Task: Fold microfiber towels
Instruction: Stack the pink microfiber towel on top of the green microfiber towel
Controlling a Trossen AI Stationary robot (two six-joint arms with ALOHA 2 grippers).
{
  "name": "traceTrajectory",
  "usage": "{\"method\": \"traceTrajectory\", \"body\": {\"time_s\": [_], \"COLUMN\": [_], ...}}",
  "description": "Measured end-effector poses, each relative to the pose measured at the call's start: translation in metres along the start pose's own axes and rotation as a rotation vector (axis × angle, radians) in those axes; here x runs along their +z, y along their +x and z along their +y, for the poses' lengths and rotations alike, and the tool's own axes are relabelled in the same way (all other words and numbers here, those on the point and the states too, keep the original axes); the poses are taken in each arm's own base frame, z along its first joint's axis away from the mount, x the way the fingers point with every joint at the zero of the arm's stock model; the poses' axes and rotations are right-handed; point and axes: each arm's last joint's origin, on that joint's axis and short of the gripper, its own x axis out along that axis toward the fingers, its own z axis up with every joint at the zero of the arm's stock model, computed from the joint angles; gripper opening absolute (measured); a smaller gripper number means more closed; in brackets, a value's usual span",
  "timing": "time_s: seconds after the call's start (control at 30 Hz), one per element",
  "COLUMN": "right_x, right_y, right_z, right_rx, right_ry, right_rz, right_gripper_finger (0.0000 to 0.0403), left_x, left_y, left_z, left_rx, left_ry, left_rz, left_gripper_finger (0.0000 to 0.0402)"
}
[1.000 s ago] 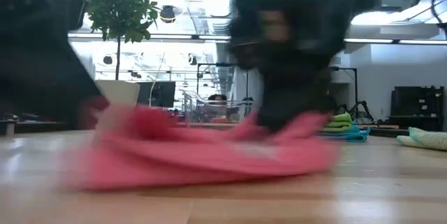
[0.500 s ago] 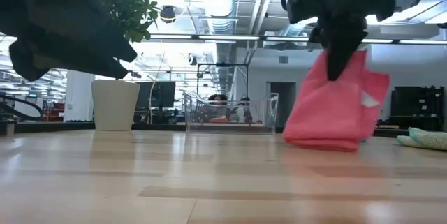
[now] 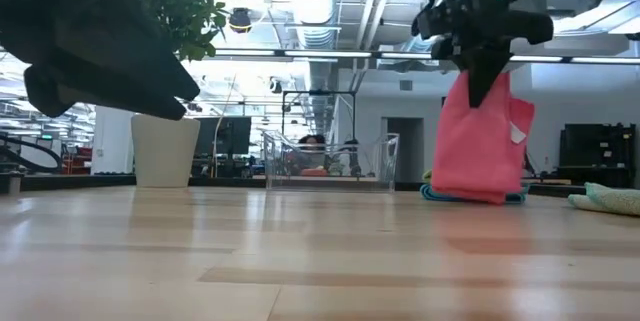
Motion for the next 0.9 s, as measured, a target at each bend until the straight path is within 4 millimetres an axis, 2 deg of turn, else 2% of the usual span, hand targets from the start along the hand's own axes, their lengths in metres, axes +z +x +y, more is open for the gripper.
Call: {"method": "traceTrajectory", "body": {"time_s": [0.27, 0.67, 0.9], "right_x": [-0.020, -0.048, -0.053], "right_y": [0.006, 0.012, 0.017], "right_z": [-0.039, -0.091, -0.105], "right_rx": [0.091, 0.091, 0.088], "right_ry": [0.013, 0.088, 0.099], "right_rz": [0.016, -0.076, -0.106], "right_gripper_finger": [0.0021, 0.0022, 0.0022], "left_x": [0.006, 0.013, 0.016], "left_y": [0.009, 0.020, 0.024], "left_z": [0.004, 0.009, 0.011], "left_rx": [0.028, 0.060, 0.075], "left_ry": [-0.004, -0.012, -0.014], "left_rz": [0.017, 0.061, 0.062], "left_gripper_finger": [0.0143, 0.0143, 0.0143]}}
